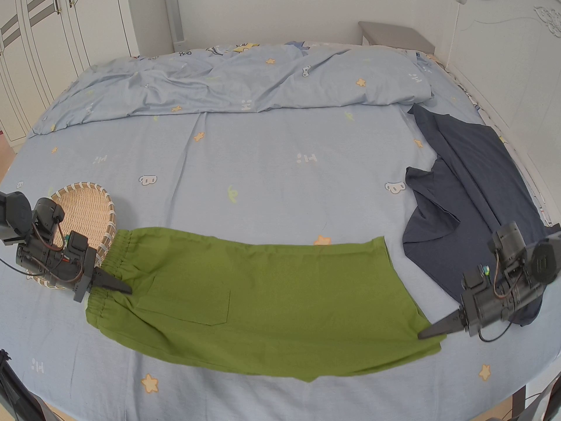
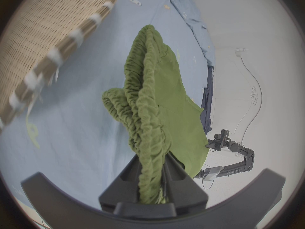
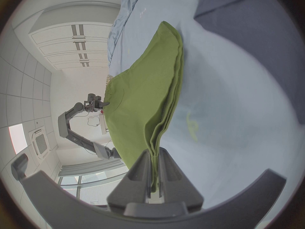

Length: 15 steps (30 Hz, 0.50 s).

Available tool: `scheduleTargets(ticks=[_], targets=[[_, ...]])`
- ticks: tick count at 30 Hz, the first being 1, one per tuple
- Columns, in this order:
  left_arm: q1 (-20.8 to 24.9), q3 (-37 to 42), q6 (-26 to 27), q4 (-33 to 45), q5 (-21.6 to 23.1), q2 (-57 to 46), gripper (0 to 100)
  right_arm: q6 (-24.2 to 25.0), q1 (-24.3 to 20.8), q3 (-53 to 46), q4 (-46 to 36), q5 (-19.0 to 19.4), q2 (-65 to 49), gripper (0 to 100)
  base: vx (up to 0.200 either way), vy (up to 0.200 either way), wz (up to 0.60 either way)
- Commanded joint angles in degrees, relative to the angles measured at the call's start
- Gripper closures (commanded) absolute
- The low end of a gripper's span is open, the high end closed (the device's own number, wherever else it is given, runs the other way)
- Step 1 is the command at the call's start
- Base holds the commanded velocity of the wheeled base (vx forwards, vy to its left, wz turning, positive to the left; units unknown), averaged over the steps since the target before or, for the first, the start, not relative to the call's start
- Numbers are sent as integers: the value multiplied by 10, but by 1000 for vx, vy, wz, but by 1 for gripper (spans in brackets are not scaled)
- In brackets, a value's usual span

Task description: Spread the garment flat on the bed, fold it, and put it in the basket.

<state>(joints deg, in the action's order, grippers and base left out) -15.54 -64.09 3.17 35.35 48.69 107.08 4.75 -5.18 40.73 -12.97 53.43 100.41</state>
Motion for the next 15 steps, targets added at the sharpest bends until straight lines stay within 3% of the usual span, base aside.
scheduleTargets(ticks=[1, 15], targets=[[-21, 122, 47, 9, -2, -73, 100, -10, -2, -173, 98, -1, -112, 100, 0, 0, 0], [-1, 215, 47, -85, -6, -81, 100, -12, -11, -258, 228, -1, -51, 100, 0, 0, 0]])
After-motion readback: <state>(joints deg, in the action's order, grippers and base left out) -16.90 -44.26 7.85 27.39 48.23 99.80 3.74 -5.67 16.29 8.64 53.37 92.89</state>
